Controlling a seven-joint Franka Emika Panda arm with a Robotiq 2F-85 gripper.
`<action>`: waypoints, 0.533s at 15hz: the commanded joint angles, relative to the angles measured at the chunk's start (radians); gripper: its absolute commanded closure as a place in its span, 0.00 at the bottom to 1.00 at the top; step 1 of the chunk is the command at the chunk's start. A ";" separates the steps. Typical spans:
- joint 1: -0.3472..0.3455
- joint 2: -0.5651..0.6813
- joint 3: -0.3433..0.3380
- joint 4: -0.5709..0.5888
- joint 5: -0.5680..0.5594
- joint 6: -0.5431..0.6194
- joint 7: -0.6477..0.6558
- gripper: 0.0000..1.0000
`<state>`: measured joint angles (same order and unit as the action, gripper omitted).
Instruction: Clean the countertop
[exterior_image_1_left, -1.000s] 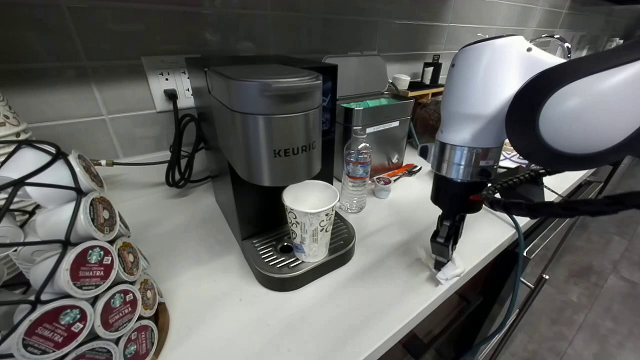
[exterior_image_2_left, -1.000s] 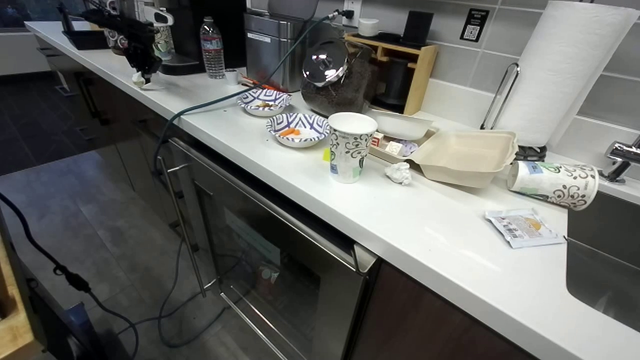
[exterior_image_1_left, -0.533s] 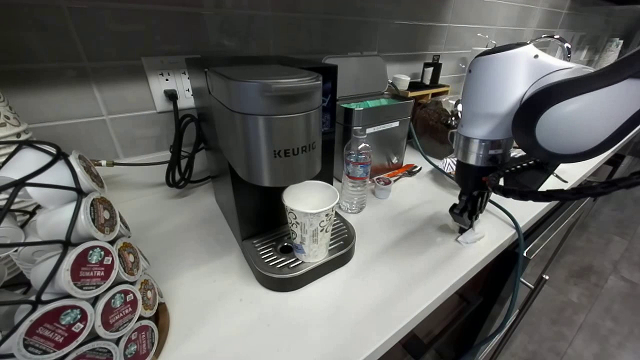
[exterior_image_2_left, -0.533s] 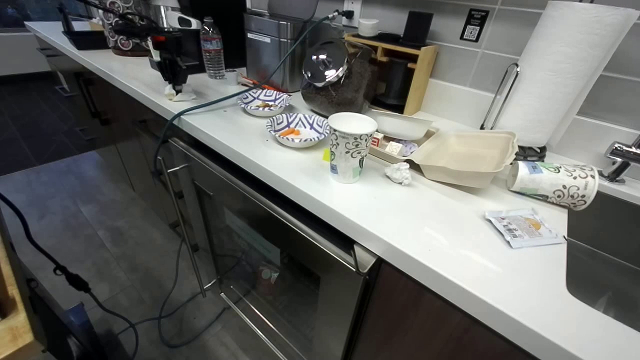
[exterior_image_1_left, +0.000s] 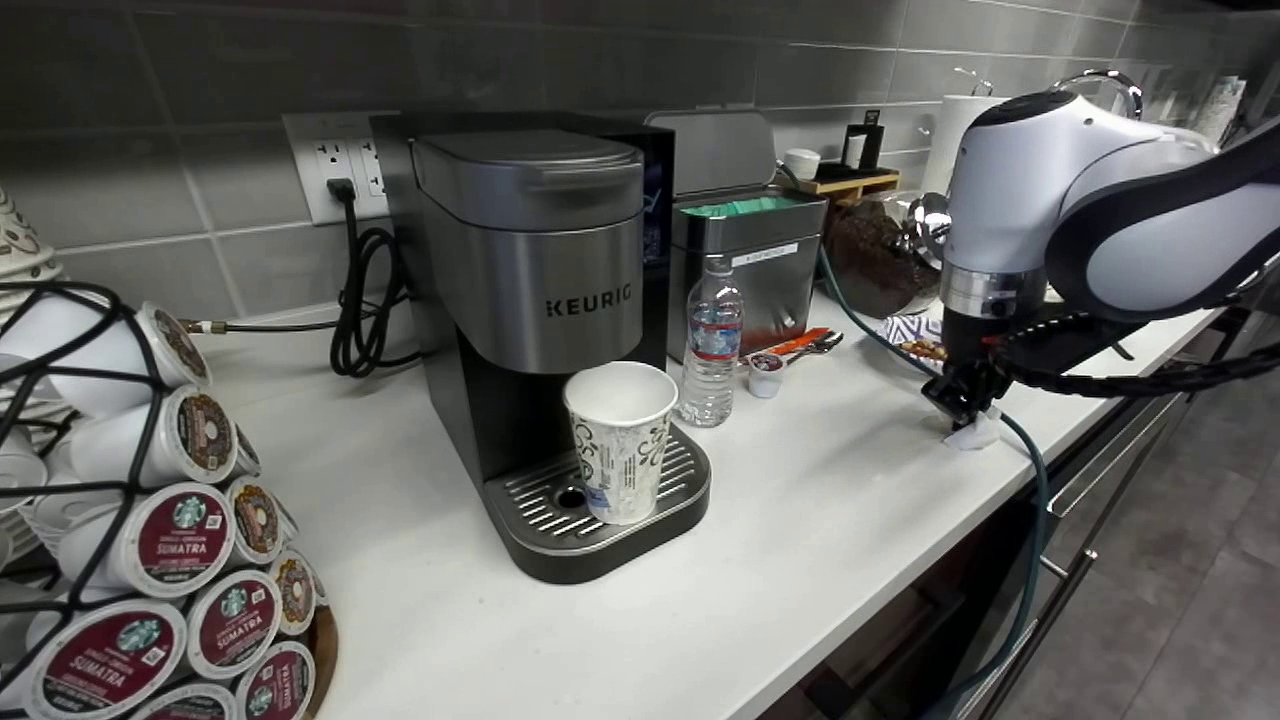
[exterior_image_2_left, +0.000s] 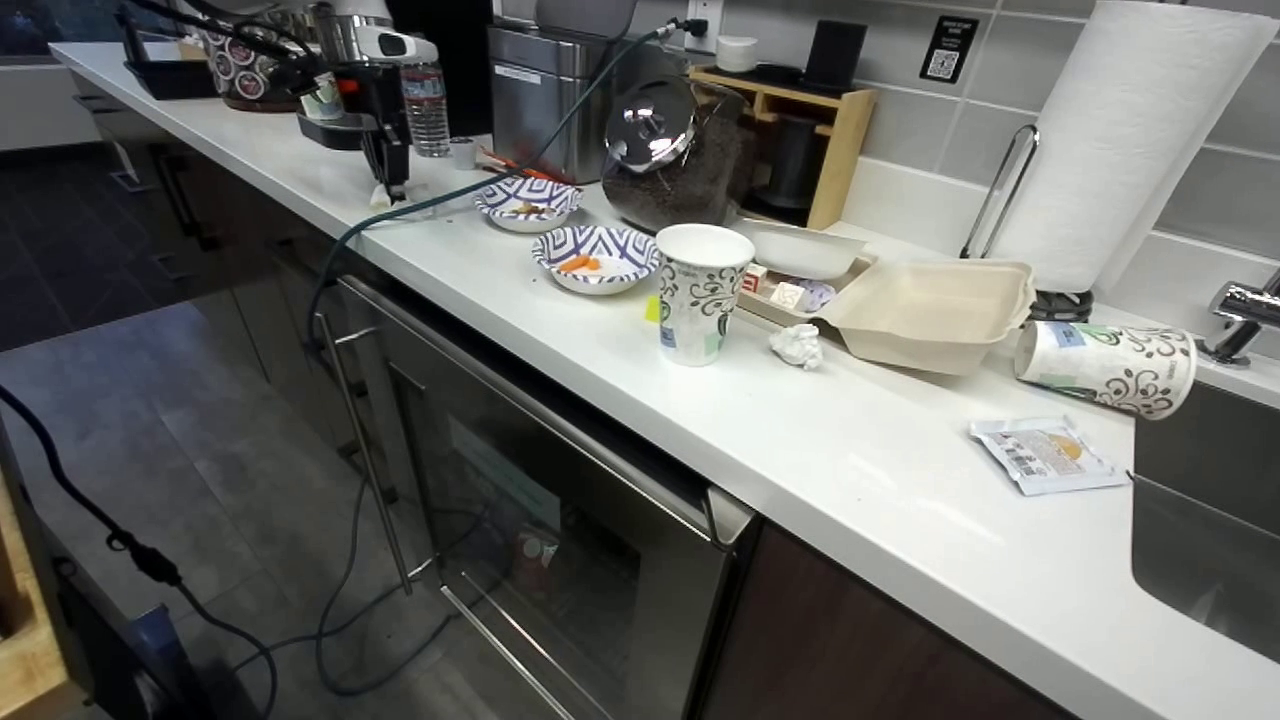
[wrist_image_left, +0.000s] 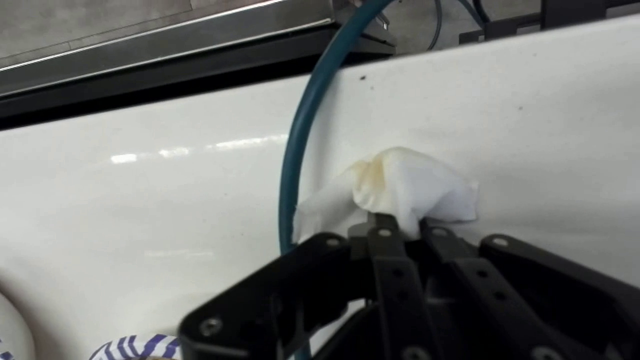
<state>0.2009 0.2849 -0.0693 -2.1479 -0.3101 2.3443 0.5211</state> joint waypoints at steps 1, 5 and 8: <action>0.013 0.033 0.075 0.000 0.070 0.054 0.001 0.98; 0.052 0.067 0.171 0.049 0.149 0.102 -0.047 0.98; 0.089 0.092 0.228 0.086 0.186 0.114 -0.104 0.98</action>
<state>0.2616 0.3241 0.1195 -2.1013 -0.1723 2.4306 0.4808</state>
